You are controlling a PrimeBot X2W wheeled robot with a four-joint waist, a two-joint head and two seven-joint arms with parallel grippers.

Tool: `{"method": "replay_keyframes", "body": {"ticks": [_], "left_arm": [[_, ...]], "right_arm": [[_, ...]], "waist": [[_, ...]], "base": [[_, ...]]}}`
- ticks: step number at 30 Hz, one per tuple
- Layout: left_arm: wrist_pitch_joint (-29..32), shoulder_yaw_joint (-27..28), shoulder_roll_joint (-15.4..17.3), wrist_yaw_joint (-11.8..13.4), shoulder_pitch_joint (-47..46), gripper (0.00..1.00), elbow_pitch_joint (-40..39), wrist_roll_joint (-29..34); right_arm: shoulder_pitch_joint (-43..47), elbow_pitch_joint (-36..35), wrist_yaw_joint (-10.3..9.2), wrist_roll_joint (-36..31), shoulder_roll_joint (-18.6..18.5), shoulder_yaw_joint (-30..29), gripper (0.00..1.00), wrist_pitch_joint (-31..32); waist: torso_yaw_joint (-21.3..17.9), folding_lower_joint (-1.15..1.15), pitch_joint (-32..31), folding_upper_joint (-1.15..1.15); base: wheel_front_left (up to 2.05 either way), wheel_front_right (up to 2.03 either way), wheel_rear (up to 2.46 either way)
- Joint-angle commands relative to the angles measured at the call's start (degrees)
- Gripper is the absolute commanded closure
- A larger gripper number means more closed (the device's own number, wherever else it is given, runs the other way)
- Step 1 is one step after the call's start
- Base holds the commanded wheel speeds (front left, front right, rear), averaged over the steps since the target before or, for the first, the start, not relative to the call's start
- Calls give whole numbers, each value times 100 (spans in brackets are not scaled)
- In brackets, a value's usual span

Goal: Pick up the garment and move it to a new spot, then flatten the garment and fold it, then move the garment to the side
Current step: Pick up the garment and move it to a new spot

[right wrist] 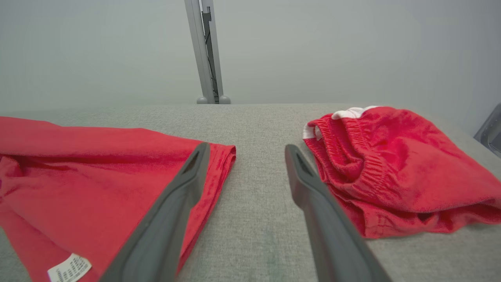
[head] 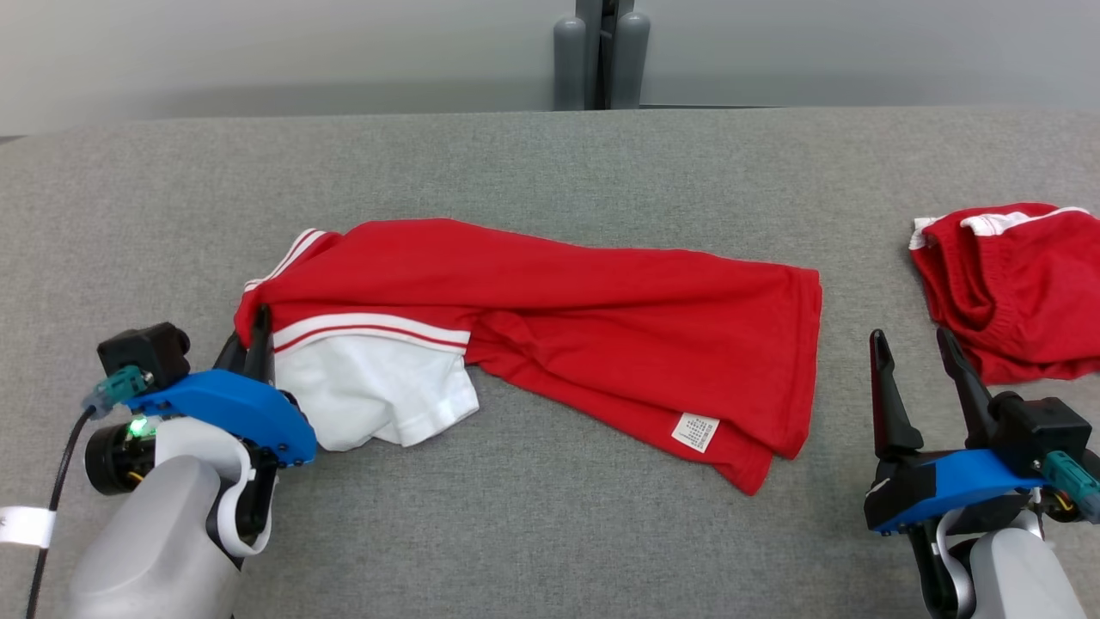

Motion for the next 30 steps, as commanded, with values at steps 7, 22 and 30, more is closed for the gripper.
{"method": "replay_keyframes", "body": {"ticks": [7,22,30], "left_arm": [[-479,-12,-289,-331,-156,0,580,203],[-576,593,-584,-257,1090,0,-727,1345],[-577,899,-826,12,2209,0,-1513,2008]], "right_arm": [[-35,190,1,-99,0,16,0,-59],[443,250,1,-99,-2,80,0,-103],[851,220,1,-45,-2,127,0,-112]], "waist": [[126,0,-103,0],[434,0,-851,0],[527,0,-1227,0]], "base": [[0,0,0],[0,0,0],[0,0,0]]}}
